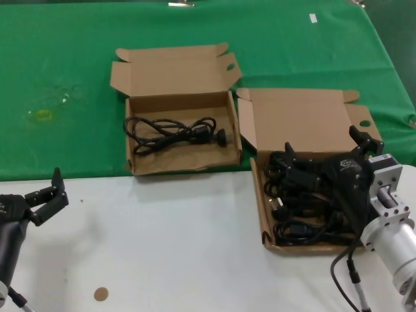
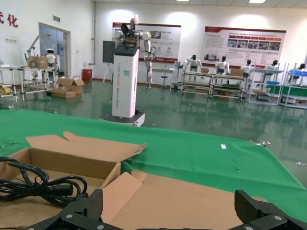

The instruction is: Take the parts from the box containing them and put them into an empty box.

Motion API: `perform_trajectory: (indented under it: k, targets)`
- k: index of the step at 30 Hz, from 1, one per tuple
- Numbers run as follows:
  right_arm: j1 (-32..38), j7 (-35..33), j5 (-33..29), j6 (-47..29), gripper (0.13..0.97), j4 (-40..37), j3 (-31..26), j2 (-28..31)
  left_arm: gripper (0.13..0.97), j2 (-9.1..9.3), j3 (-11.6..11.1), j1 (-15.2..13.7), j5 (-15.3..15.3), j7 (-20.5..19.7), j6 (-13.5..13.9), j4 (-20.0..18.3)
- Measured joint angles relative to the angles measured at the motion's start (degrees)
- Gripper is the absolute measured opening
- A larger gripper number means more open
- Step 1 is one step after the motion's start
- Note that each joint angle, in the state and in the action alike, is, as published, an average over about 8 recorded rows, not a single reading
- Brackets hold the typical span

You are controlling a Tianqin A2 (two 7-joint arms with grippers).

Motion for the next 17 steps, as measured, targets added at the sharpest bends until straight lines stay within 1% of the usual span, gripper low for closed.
perform_trajectory:
  k: [17]
  targets:
    - [0.0,0.0,0.0,0.0,0.966,0.0,0.0,0.0,0.966,0.0,0.0,0.0,0.0,0.0,0.0,0.0]
